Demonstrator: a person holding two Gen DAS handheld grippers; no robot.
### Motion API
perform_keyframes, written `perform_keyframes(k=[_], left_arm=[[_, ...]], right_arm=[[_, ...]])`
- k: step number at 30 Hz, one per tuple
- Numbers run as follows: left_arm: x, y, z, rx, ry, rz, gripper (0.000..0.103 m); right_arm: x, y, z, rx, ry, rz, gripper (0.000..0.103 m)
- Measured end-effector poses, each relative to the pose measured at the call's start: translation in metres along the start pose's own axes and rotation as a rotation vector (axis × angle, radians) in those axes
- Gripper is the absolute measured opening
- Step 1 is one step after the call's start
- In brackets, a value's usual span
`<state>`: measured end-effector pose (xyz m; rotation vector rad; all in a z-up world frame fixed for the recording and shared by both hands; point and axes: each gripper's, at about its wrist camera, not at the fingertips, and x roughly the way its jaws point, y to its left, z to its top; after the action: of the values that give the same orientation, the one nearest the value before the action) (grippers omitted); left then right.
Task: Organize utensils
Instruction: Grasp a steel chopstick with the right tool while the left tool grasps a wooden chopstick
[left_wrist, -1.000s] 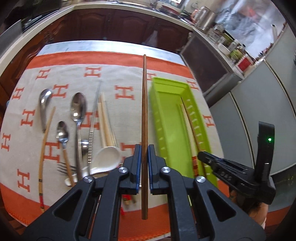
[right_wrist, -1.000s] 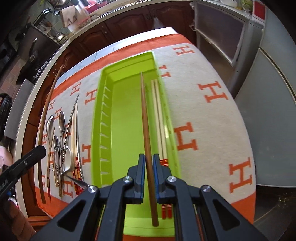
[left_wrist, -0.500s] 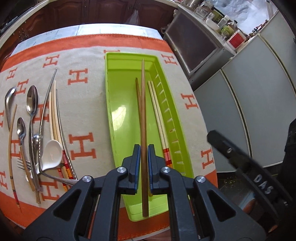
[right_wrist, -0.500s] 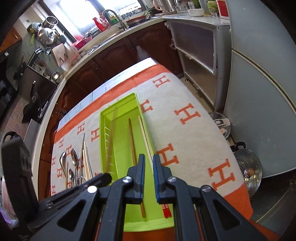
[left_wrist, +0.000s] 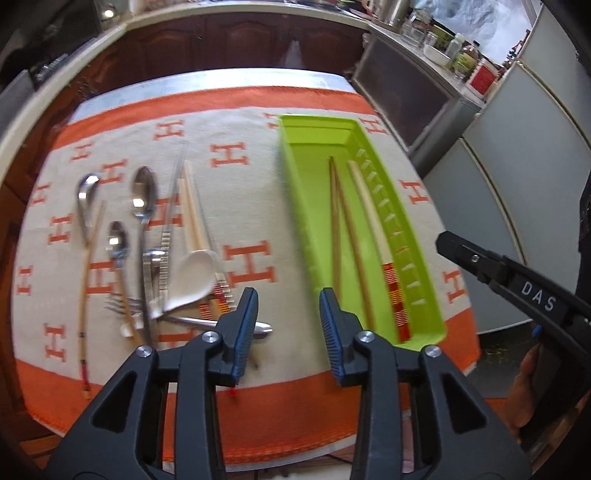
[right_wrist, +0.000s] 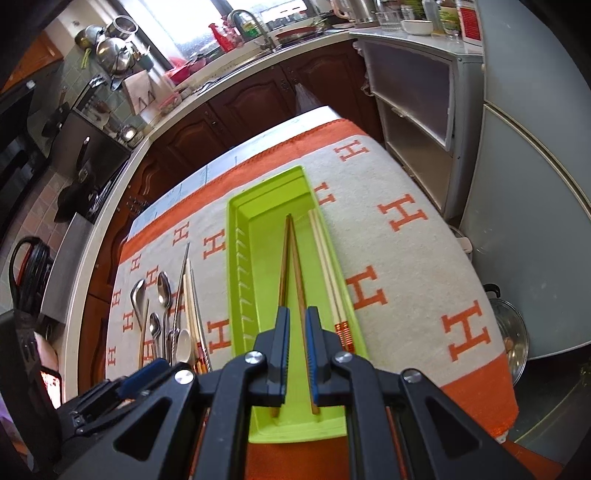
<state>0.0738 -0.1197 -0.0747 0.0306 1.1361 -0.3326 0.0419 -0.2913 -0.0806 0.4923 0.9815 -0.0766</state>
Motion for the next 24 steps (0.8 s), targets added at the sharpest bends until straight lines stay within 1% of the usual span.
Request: perform_keyframes(k=[3, 7, 10, 17, 24], left_arm=[[-0.013, 0.021, -0.009, -0.021, -0.034, 0.042, 0.031], [-0.028, 0.047, -0.018, -0.045, -0.065, 0.075, 0.031], [-0.036, 0.059, -0.025, -0.052, -0.087, 0.098, 0.031], [-0.050, 0.087, -0.036, -0.089, -0.119, 0.114, 0.031], [-0.053, 0.129, -0.039, -0.139, -0.125, 0.137, 0.031]], right_arm=[[0.002, 0.014, -0.006, -0.032, 0.013, 0.005, 0.008], [0.003, 0.033, -0.014, -0.075, 0.022, 0.009, 0.008], [0.003, 0.048, -0.020, -0.110, 0.025, 0.009, 0.008], [0.010, 0.081, -0.032, -0.190, 0.054, 0.007, 0.008], [0.024, 0.111, -0.041, -0.264, 0.087, 0.028, 0.008]])
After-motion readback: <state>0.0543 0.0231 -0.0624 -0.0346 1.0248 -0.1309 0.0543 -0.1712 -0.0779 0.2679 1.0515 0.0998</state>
